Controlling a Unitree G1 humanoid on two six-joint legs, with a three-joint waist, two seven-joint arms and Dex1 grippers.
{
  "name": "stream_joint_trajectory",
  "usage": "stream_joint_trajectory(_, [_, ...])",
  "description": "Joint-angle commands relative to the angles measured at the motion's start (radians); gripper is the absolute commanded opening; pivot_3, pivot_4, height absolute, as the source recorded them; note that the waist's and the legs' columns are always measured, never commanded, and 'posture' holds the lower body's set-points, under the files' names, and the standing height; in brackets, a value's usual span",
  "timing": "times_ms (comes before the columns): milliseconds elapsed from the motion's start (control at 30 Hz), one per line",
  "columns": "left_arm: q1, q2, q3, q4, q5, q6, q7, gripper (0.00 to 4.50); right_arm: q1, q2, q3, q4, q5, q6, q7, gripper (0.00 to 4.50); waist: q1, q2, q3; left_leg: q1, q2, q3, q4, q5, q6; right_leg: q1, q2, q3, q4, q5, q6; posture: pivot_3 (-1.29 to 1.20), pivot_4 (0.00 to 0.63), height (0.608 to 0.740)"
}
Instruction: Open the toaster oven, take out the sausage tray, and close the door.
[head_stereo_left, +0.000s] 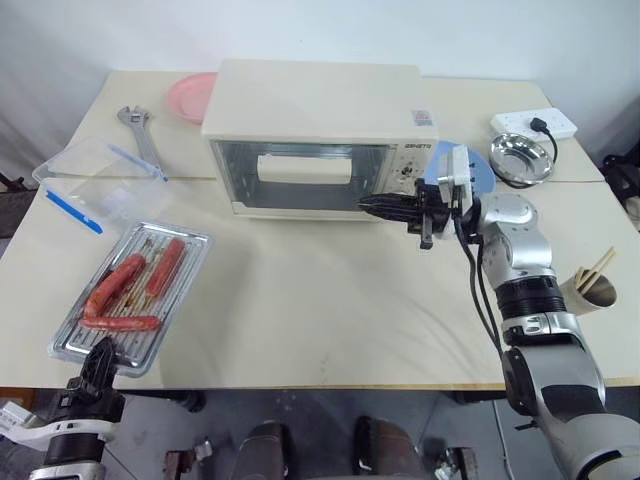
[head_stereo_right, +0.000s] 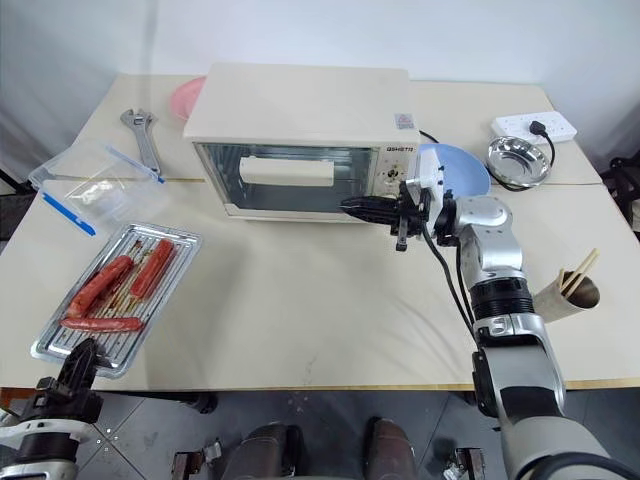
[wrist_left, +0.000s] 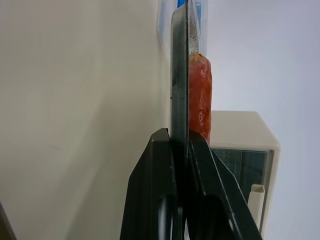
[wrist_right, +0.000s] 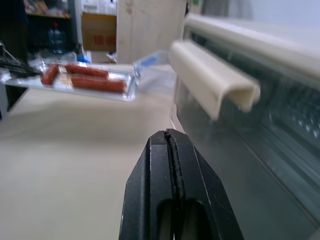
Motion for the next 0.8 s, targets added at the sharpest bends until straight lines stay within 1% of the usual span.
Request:
stream_joint_trajectory(33, [-0.004, 0.026, 0.015, -0.004, -0.011, 0.036, -0.025, 0.00, 0.026, -0.045, -0.007, -0.103, 0.034, 0.066, 0.045, 0.03, 0.002, 0.000, 0.000, 0.000, 0.000, 0.000, 0.000, 0.000, 0.000, 0.000, 0.000, 0.000, 0.000, 0.000, 0.000, 0.00, 0.150, 0.740])
stream_joint_trajectory(67, [-0.005, 0.036, 0.014, 0.001, -0.011, 0.055, -0.032, 0.00, 0.041, -0.064, 0.002, -0.126, 0.032, 0.086, 0.062, 0.03, 0.004, 0.000, 0.000, 0.000, 0.000, 0.000, 0.000, 0.000, 0.000, 0.000, 0.000, 0.000, 0.000, 0.000, 0.000, 0.00, 0.150, 0.740])
stream_joint_trajectory(167, [0.004, 0.109, -0.008, 0.013, -0.011, 0.138, -0.057, 0.00, 0.058, -0.098, 0.017, -0.156, -0.003, 0.128, 0.036, 0.03, 0.004, 0.000, 0.000, 0.000, 0.000, 0.000, 0.000, -0.001, 0.001, 0.000, 0.000, 0.000, 0.000, 0.000, 0.000, 0.00, 0.150, 0.740])
stream_joint_trajectory(200, [0.004, 0.138, -0.013, 0.019, -0.011, 0.167, -0.069, 0.00, 0.064, -0.099, 0.008, -0.168, 0.016, 0.148, 0.042, 0.03, 0.002, 0.000, 0.000, 0.000, 0.000, 0.001, 0.000, -0.001, 0.001, 0.000, 0.000, 0.000, 0.000, 0.000, 0.000, 0.00, 0.150, 0.740])
stream_joint_trajectory(233, [0.001, 0.158, -0.013, 0.028, -0.011, 0.187, -0.076, 0.00, 0.076, -0.103, 0.005, -0.180, 0.031, 0.147, 0.065, 0.19, 0.001, 0.000, 0.000, 0.000, 0.000, 0.001, 0.000, -0.001, 0.001, -0.001, 0.000, 0.001, 0.000, 0.000, 0.000, 0.00, 0.150, 0.740])
stream_joint_trajectory(300, [-0.008, 0.203, -0.013, 0.046, -0.011, 0.229, -0.097, 0.00, 0.113, -0.118, -0.001, -0.211, 0.066, 0.143, 0.137, 0.64, 0.000, 0.000, 0.000, 0.001, 0.000, 0.002, 0.000, -0.001, 0.000, -0.001, 0.001, 0.002, 0.000, 0.000, 0.000, 0.00, 0.150, 0.740])
stream_joint_trajectory(400, [-0.030, 0.296, -0.016, 0.078, -0.011, 0.295, -0.120, 0.00, 0.161, -0.148, -0.004, -0.201, 0.141, 0.077, 0.213, 1.60, 0.000, 0.000, 0.000, 0.001, 0.001, 0.002, 0.000, -0.001, 0.000, -0.001, 0.002, 0.002, 0.000, 0.000, 0.000, 0.00, 0.150, 0.740])
stream_joint_trajectory(433, [-0.043, 0.333, -0.018, 0.092, -0.011, 0.320, -0.128, 0.00, 0.174, -0.168, 0.008, -0.189, 0.159, 0.055, 0.217, 2.00, 0.000, 0.001, 0.001, 0.001, 0.001, 0.003, 0.000, -0.001, 0.000, -0.001, 0.002, 0.003, 0.001, 0.000, 0.000, 0.00, 0.150, 0.740])
stream_joint_trajectory(533, [-0.083, 0.413, -0.034, 0.131, -0.011, 0.381, -0.151, 0.00, 0.191, -0.209, 0.033, -0.152, 0.197, 0.018, 0.217, 2.98, 0.000, 0.003, 0.002, 0.002, 0.001, 0.004, 0.000, -0.001, 0.000, -0.001, 0.002, 0.004, 0.001, 0.000, 0.000, 0.00, 0.150, 0.740])
stream_joint_trajectory(667, [-0.186, 0.506, -0.065, 0.214, -0.011, 0.459, -0.161, 0.00, 0.216, -0.274, 0.073, -0.099, 0.238, -0.046, 0.217, 4.37, 0.001, 0.003, 0.002, 0.002, 0.001, 0.005, 0.000, -0.001, 0.000, -0.002, 0.002, 0.005, 0.002, 0.000, 0.000, 0.00, 0.150, 0.740])
stream_joint_trajectory(700, [-0.224, 0.531, -0.078, 0.240, -0.011, 0.483, -0.166, 0.00, 0.220, -0.291, 0.082, -0.085, 0.244, -0.066, 0.217, 4.46, 0.001, 0.003, 0.002, 0.003, 0.001, 0.005, 0.000, -0.001, 0.000, -0.002, 0.002, 0.005, 0.002, 0.000, 0.000, 0.00, 0.150, 0.740])
stream_joint_trajectory(800, [-0.351, 0.599, -0.125, 0.338, -0.011, 0.551, -0.171, 0.00, 0.237, -0.339, 0.103, -0.060, 0.280, -0.110, 0.217, 4.46, 0.001, 0.004, 0.003, 0.003, 0.001, 0.006, 0.000, -0.001, 0.000, -0.002, 0.002, 0.006, 0.003, 0.000, 0.000, 0.00, 0.150, 0.740])
